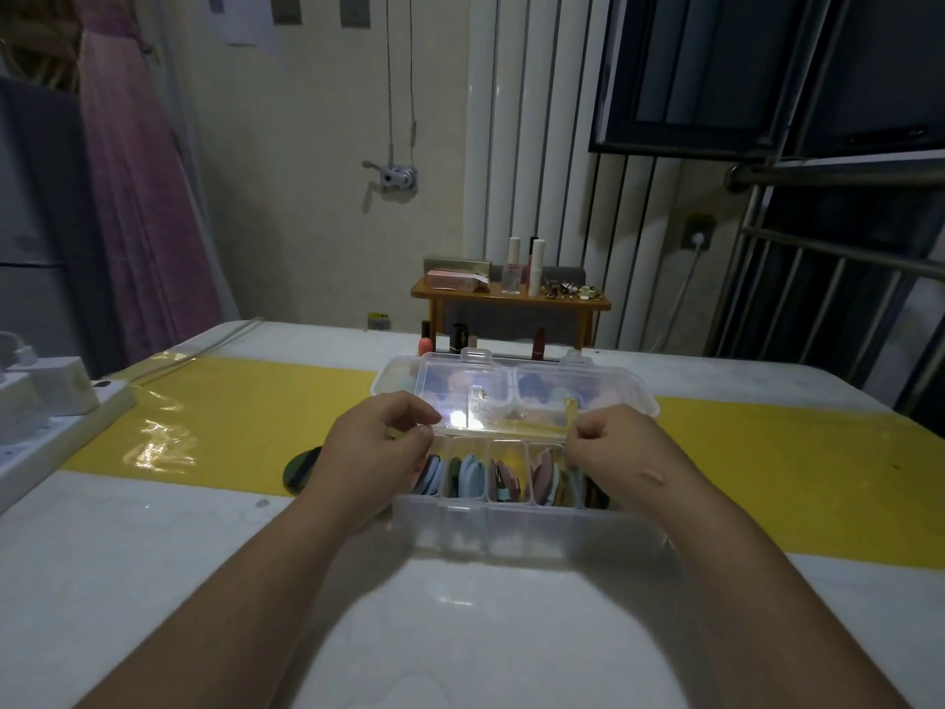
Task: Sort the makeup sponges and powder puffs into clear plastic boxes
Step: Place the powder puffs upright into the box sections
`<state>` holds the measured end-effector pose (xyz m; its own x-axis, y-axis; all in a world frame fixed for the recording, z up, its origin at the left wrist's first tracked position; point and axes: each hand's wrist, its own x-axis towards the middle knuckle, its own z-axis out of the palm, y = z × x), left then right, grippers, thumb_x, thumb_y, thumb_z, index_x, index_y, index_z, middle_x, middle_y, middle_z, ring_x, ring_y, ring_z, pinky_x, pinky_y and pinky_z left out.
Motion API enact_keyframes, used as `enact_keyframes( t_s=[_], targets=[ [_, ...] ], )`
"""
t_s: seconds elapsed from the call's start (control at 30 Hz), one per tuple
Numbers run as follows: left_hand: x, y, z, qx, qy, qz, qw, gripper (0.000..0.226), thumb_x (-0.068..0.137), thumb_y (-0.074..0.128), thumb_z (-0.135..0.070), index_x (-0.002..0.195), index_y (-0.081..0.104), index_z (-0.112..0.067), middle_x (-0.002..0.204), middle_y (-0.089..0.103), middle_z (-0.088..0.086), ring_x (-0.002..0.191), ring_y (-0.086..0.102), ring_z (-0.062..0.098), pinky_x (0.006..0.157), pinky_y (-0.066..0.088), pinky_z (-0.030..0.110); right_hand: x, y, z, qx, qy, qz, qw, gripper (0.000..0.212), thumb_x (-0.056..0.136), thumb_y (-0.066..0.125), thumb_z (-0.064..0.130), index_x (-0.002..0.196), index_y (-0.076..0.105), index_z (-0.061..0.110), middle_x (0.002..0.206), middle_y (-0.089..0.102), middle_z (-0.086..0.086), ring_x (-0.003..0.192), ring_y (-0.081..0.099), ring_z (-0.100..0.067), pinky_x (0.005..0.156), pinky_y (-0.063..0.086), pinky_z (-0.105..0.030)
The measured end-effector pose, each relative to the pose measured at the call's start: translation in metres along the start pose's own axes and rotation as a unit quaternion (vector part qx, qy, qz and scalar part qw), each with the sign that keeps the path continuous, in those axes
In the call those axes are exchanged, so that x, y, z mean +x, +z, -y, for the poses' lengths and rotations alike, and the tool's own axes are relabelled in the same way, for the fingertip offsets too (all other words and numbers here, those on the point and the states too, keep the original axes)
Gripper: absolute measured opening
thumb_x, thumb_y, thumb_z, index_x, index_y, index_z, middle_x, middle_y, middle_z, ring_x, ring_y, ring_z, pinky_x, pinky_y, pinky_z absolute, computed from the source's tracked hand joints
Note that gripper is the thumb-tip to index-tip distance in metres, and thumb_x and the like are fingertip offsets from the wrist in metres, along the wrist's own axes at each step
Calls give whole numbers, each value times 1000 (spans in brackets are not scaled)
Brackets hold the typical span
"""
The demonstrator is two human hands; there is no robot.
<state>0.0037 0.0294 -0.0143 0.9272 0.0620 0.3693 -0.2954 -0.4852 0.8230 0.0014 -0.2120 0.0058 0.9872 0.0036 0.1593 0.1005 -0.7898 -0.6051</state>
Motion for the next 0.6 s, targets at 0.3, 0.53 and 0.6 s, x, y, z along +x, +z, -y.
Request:
enact_keyframes(
  t_s=[0.3, 0.53, 0.6],
  targets=[
    [3, -5, 3, -19, 9, -31, 999, 28, 90, 59, -5, 84, 70, -30, 90, 69, -9, 87, 62, 5, 68, 44, 19, 0, -3, 3, -79, 32, -14, 996, 13, 78, 59, 17, 67, 66, 18, 71, 67, 0, 73, 63, -21, 72, 59, -39],
    [12, -13, 11, -15, -4, -52, 999, 35, 87, 57, 0, 78, 69, -31, 85, 70, -8, 78, 61, 12, 67, 46, 28, -4, -4, 6, -39, 22, -51, 998, 11, 77, 62, 12, 71, 67, 20, 73, 67, 2, 72, 61, -17, 69, 56, -36],
    [16, -18, 16, -14, -21, -51, 998, 35, 86, 56, 2, 76, 70, -28, 84, 70, -5, 65, 56, 15, 62, 43, 30, -7, -4, 9, -17, -5, -73, 997, 11, 79, 60, 14, 71, 65, 19, 71, 65, 1, 70, 60, -18, 66, 53, -35]
  ],
)
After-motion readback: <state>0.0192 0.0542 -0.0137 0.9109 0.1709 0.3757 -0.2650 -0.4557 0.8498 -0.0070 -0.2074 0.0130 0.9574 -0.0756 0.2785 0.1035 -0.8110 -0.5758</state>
